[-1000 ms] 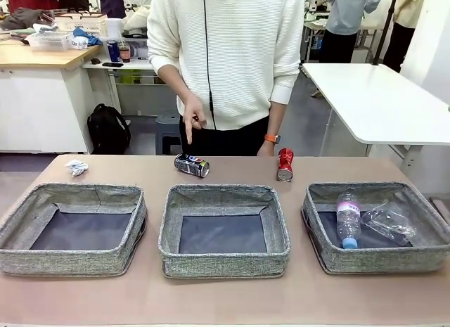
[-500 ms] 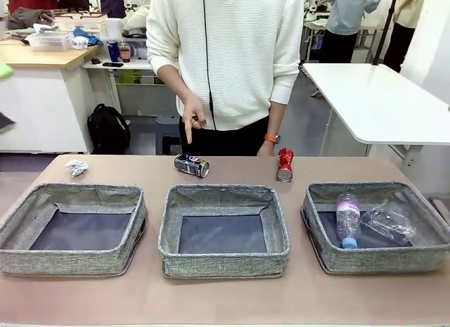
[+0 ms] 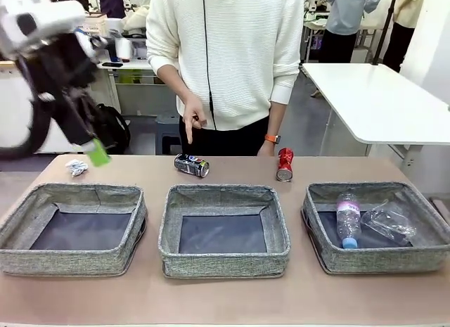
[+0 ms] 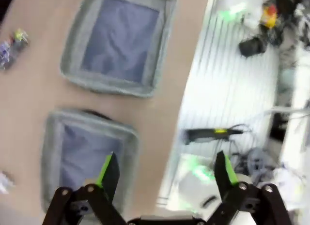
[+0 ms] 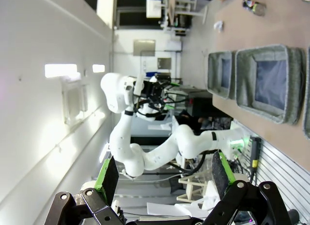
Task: Sort the waste into the appropriate baskets.
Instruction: Pick up the waste item pointed out by the person.
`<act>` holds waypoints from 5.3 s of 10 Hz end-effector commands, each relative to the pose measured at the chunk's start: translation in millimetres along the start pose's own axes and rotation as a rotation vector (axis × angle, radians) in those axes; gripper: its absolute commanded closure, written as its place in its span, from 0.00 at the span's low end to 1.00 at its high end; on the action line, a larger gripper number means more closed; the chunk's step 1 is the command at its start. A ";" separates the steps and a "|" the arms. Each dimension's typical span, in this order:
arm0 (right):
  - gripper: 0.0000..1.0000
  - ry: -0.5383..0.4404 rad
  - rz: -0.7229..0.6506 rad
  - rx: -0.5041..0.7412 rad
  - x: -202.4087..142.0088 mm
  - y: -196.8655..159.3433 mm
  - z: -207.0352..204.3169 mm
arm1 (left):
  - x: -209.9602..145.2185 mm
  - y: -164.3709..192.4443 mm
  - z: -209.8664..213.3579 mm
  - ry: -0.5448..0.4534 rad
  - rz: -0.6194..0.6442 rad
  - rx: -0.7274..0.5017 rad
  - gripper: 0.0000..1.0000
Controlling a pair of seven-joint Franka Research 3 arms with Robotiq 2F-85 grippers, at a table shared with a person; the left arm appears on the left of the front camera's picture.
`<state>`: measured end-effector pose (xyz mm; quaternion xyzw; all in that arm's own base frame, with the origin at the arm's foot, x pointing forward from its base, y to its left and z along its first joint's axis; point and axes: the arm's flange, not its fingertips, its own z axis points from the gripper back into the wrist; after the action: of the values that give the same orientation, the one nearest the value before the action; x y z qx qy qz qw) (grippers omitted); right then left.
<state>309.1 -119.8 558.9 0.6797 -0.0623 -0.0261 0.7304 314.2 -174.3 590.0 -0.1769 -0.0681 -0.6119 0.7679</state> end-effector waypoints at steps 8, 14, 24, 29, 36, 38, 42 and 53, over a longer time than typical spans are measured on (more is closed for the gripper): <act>0.00 0.009 0.015 -0.010 -3.1 -0.3 1.5 | 65.8 53.6 -49.1 -0.009 -0.904 0.331 0.00; 0.00 0.009 0.015 -0.010 -3.1 -0.3 1.5 | 16.3 13.4 -41.4 -0.163 -1.115 0.594 0.00; 0.00 0.009 0.015 -0.010 -3.1 -0.3 1.5 | 118.7 231.4 -129.3 0.271 -0.671 0.318 0.00; 0.00 0.009 0.015 -0.010 -3.1 -0.3 1.5 | 129.0 285.2 -171.1 0.318 -0.713 0.374 0.00; 0.00 0.009 0.015 -0.010 -3.1 -0.3 1.5 | 129.3 299.3 -202.4 0.314 -0.703 0.327 0.00; 0.00 0.009 0.015 -0.010 -3.1 -0.3 1.5 | 132.2 307.2 -213.2 0.319 -0.728 0.342 0.00; 0.00 0.009 0.015 -0.010 -3.1 -0.3 1.5 | 127.0 326.6 -229.5 0.345 -0.761 0.339 0.00; 0.00 0.009 0.015 -0.010 -3.1 -0.3 1.5 | 113.3 345.1 -264.6 0.413 -0.726 0.272 0.60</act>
<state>308.5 -120.3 559.3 0.6787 -0.0634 -0.0269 0.7312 642.6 -306.2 313.6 0.0793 -0.0561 -0.8526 0.5134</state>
